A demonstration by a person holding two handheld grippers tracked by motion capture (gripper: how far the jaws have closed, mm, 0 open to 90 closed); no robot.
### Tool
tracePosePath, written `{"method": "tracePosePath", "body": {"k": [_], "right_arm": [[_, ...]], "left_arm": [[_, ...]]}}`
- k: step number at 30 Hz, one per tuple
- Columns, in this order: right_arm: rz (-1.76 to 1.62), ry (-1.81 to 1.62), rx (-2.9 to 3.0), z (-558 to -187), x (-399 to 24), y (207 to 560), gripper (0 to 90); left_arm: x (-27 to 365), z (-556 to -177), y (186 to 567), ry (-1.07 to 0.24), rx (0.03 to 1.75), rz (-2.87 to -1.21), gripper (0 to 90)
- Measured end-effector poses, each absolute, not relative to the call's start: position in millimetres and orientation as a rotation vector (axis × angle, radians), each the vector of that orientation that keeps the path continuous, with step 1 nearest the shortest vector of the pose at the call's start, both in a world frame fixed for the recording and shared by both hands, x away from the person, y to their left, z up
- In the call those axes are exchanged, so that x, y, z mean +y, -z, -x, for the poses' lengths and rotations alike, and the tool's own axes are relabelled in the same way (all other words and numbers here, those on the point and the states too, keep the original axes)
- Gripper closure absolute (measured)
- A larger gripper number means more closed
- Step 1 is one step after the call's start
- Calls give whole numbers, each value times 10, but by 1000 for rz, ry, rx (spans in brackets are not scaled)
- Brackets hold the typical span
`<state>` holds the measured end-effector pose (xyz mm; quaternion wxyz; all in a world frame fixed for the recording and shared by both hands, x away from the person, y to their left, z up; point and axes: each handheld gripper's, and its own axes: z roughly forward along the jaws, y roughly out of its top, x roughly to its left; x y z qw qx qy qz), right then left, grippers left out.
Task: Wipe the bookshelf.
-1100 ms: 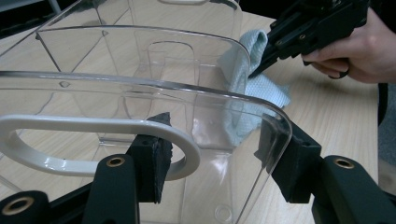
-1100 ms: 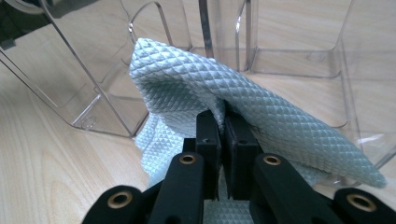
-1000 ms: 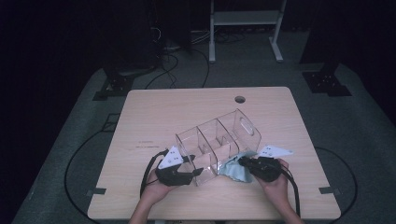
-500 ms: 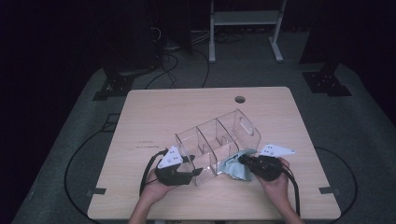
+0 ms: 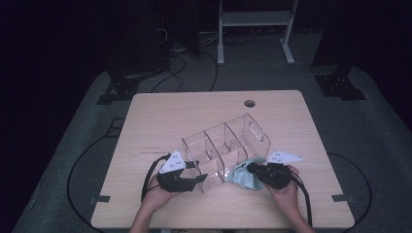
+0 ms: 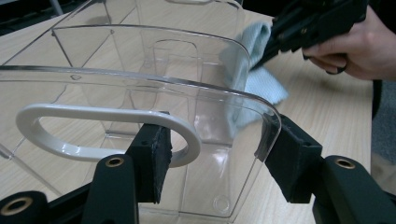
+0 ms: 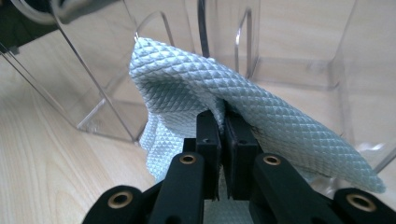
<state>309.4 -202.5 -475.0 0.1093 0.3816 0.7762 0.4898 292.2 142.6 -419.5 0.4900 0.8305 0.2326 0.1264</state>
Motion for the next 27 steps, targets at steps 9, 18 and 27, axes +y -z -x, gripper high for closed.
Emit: {"method": "tracePosePath", "body": {"k": [9,18,27], "right_arm": [[-1085,-1465,2255,-3073,-1994,4644,853],[-1057,-1477,2251,-3043,-1953,4592,853],[-1049,-1508,2213,-3051,-1986,4491,854]], "left_arm": [[1466,-2941,4192,-316,595,-2012,404],[1501,-2934,4183,-338,596,-2009,464],[1474,-2926,4186,-346,590,-2014,466]]}}
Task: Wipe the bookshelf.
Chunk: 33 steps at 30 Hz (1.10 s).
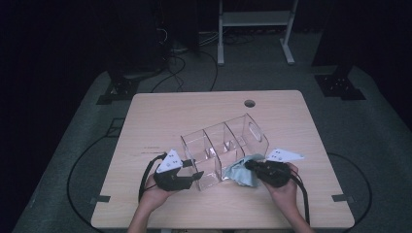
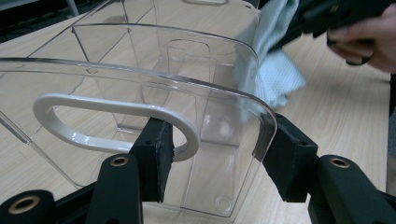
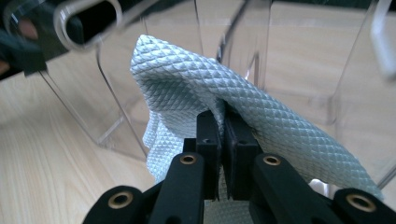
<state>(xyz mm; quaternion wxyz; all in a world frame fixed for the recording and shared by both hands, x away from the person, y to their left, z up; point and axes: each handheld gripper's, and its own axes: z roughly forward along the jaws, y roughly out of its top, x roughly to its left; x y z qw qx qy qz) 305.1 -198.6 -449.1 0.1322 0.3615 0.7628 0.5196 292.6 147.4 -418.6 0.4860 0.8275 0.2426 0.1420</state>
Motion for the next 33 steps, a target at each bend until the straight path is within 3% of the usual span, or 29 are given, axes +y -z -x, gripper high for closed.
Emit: {"method": "tracePosePath", "body": {"k": [6,12,20,33], "right_arm": [[-1115,-1418,2296,-3100,-1979,4751,853],[-1092,-1467,2240,-3080,-2004,4597,853],[-1156,-1406,2300,-3115,-2005,4829,853],[-949,-1540,2255,-2838,-1912,4343,855]], "left_arm": [[1451,-2919,4185,-348,591,-2015,466],[1428,-2915,4190,-348,588,-2012,466],[1392,-2902,4198,-353,604,-1995,466],[1196,-2845,4221,-366,617,-1977,464]]}}
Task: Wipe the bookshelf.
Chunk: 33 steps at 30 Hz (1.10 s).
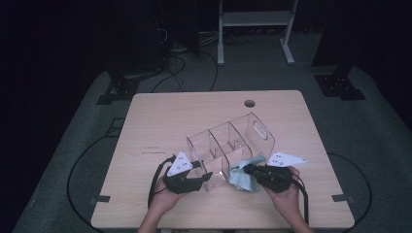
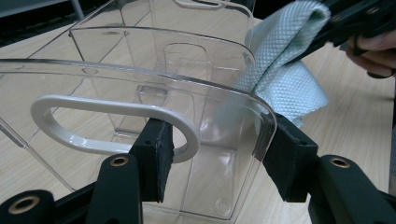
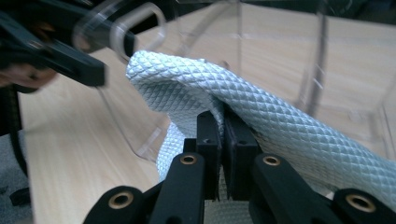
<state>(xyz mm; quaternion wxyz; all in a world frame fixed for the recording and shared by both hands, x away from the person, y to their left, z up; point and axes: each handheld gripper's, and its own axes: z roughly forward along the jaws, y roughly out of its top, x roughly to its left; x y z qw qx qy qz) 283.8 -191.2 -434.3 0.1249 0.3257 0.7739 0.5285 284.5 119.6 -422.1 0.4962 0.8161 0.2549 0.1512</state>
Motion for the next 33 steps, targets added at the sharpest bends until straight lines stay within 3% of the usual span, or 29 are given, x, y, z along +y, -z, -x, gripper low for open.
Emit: {"method": "tracePosePath", "body": {"k": [5,13,33], "right_arm": [[-902,-1566,2250,-2775,-1830,4212,856],[-942,-1514,2320,-2847,-1737,4409,856],[-939,-1525,2288,-2833,-1760,4381,857]], "left_arm": [[1124,-2824,4223,-367,619,-1978,462],[1078,-2802,4223,-374,622,-1981,462],[1027,-2783,4233,-368,616,-1976,460]]}}
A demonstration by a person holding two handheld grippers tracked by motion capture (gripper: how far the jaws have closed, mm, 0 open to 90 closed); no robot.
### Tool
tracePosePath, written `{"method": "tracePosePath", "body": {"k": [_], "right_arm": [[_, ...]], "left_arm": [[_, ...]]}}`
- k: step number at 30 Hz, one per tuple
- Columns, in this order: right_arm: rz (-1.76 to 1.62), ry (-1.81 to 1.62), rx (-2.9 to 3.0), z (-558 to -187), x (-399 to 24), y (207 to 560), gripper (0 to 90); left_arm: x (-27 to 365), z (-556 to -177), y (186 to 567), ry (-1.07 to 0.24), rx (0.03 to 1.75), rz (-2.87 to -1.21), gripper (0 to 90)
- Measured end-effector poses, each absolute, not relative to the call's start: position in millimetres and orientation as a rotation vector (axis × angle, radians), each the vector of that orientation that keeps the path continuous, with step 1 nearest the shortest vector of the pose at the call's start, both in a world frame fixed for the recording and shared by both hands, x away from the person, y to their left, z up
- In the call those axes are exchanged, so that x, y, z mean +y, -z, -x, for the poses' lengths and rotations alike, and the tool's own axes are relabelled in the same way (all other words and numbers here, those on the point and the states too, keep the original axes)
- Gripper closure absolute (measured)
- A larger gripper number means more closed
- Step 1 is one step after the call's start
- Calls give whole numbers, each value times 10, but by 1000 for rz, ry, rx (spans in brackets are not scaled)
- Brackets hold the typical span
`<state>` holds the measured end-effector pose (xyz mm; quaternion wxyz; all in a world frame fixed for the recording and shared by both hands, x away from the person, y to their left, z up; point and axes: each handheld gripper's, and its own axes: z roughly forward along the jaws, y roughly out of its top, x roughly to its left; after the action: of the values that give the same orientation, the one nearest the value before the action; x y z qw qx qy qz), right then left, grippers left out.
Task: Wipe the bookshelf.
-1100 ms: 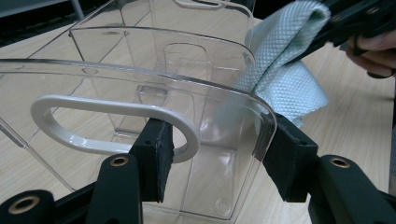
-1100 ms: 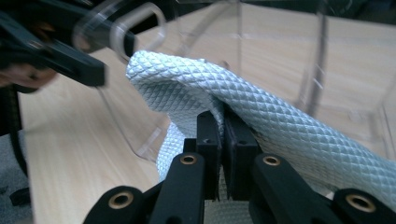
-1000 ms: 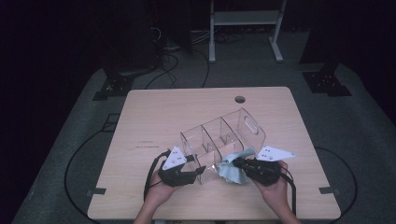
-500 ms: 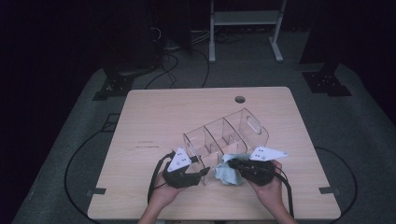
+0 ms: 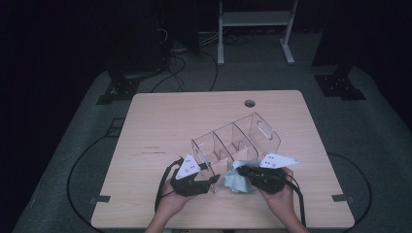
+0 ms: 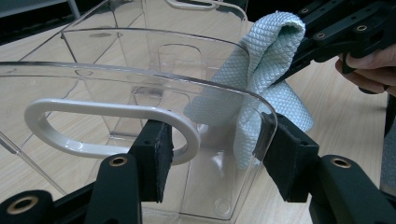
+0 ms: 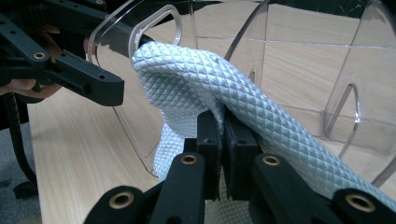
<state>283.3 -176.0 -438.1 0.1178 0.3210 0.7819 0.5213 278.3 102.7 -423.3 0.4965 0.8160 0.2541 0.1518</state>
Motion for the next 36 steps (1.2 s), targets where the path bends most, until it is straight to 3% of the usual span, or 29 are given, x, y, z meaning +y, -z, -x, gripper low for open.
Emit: {"method": "tracePosePath", "body": {"k": [5,11,19,36], "right_arm": [[-977,-1460,2347,-2842,-1743,4574,857],[-955,-1496,2310,-2816,-1747,4460,857],[-1003,-1445,2368,-2851,-1735,4669,857],[-979,-1482,2320,-2817,-1739,4553,857]], "left_arm": [[1027,-2782,4232,-367,616,-1977,460],[1028,-2785,4233,-364,613,-1975,460],[1027,-2781,4235,-365,615,-1974,460],[1031,-2786,4239,-356,610,-1971,460]]}}
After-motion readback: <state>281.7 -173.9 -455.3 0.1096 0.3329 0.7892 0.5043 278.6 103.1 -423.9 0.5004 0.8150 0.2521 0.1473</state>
